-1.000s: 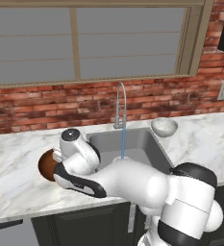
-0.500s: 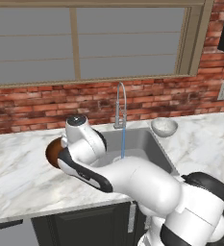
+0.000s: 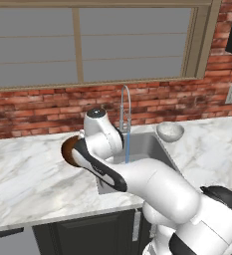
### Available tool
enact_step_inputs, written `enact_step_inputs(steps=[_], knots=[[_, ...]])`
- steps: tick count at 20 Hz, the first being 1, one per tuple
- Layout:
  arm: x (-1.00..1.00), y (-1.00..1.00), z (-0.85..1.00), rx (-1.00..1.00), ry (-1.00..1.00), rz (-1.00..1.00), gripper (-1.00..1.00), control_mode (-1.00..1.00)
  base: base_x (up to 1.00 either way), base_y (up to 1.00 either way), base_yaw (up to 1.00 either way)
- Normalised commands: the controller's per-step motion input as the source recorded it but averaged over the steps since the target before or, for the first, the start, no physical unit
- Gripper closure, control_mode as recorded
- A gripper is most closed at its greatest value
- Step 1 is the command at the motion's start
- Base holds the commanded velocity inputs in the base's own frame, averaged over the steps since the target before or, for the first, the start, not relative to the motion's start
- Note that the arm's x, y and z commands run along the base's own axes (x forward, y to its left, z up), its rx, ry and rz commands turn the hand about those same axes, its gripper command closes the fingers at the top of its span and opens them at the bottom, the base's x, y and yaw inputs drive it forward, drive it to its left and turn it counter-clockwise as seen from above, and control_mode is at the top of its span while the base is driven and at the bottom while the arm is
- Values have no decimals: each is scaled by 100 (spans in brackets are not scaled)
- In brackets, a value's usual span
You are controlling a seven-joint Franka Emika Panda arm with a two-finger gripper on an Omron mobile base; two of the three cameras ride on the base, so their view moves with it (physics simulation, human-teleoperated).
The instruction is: Rinse each bowl for a few seconds and place them down in the sink or on the counter.
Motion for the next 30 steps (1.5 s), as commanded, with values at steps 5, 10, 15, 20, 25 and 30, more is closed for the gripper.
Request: enact_step_inputs(steps=[5,10,15,20,25,30], knots=[[0,-46,5,1,6,-11,100,-100,0,0,0],[0,-46,5,0,7,-11,100,-100,0,0,0],[2,-44,4,0,9,-11,100,-100,0,0,0],[0,-44,6,0,6,-10,100,-100,0,0,0],[0,-43,0,0,6,-10,100,-100,0,0,0],[2,-41,0,0,6,-10,100,-100,0,0,0]])
